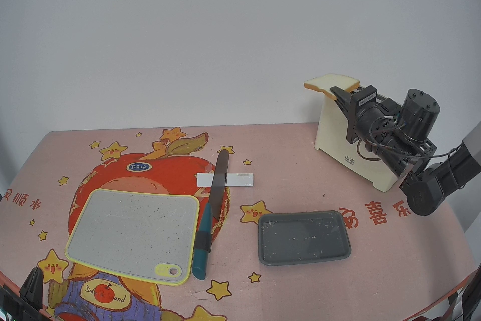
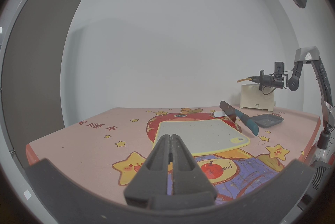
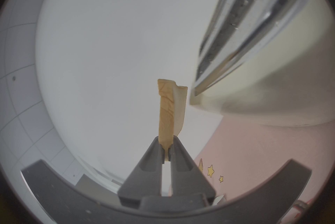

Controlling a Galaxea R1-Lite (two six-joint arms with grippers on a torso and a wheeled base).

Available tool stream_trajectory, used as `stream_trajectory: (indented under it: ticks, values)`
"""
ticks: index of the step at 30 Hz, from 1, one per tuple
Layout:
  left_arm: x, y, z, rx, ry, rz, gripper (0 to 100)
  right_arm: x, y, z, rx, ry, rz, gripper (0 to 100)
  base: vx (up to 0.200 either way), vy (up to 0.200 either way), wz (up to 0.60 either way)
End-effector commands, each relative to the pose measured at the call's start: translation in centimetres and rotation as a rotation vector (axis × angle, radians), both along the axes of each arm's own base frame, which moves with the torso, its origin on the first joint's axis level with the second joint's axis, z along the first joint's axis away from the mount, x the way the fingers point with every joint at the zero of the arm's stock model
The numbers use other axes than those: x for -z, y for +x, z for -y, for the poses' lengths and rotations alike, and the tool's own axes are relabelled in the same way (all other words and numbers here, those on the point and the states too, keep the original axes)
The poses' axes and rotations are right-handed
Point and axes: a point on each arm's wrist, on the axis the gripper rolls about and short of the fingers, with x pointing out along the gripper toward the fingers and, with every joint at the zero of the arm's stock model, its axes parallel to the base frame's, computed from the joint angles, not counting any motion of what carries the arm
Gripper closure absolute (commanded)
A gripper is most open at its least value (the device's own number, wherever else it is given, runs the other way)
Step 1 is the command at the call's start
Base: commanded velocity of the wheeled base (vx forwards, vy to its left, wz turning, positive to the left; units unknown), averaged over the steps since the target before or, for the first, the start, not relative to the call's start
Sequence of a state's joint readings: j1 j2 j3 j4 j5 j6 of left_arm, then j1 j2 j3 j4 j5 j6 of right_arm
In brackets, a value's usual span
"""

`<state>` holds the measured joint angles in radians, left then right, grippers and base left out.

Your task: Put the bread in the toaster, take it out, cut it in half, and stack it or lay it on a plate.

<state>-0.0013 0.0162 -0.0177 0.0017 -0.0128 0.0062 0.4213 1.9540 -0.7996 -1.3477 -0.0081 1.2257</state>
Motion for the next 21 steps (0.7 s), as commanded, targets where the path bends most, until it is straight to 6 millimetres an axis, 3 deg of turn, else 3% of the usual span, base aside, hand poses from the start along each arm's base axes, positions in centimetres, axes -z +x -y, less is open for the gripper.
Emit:
stream_trajectory:
  ticks: [1,8,13,21]
  values:
    - [0.5,0.0,0.0,0.0,0.0,-0.001,100,1.8,-1.5,-1.0,-0.027,-0.077,0.027,100,0.0,0.0,0.0]
    - [0.5,0.0,0.0,0.0,0.0,-0.001,100,2.1,-2.6,-1.7,-0.059,-0.126,0.062,100,0.0,0.0,0.0]
    - [0.5,0.0,0.0,0.0,0.0,-0.001,100,2.4,-4.6,-2.8,-0.098,-0.206,0.123,100,0.0,0.0,0.0]
    - [0.5,0.0,0.0,0.0,0.0,-0.001,100,-1.2,-10.2,-3.5,-0.201,-0.216,0.228,100,0.0,0.0,0.0]
